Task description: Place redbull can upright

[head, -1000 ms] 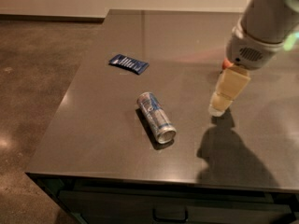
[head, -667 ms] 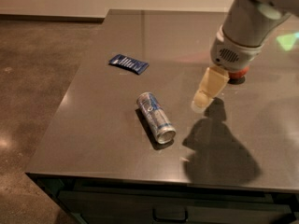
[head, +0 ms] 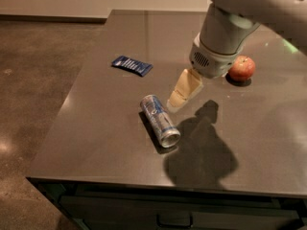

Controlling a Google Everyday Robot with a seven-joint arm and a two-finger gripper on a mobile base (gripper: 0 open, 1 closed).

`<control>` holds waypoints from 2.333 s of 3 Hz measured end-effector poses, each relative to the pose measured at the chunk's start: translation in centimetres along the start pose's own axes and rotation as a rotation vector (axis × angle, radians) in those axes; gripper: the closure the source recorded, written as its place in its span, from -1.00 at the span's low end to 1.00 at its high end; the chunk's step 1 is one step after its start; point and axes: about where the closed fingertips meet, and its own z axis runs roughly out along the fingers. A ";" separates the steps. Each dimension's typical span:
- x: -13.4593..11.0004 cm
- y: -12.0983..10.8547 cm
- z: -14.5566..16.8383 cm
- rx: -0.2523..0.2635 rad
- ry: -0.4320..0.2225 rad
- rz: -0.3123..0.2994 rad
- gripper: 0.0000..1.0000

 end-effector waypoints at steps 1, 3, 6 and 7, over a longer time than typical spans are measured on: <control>-1.3 1.9 1.4 0.018 0.010 0.094 -1.00; -3.7 5.4 3.2 0.002 0.061 0.132 -1.00; -3.9 7.6 5.8 0.013 0.163 0.146 -0.67; -4.3 7.8 5.7 0.011 0.163 0.141 -0.20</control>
Offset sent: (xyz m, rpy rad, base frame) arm -0.0007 0.0848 -0.0261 -0.0167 0.0642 -0.1549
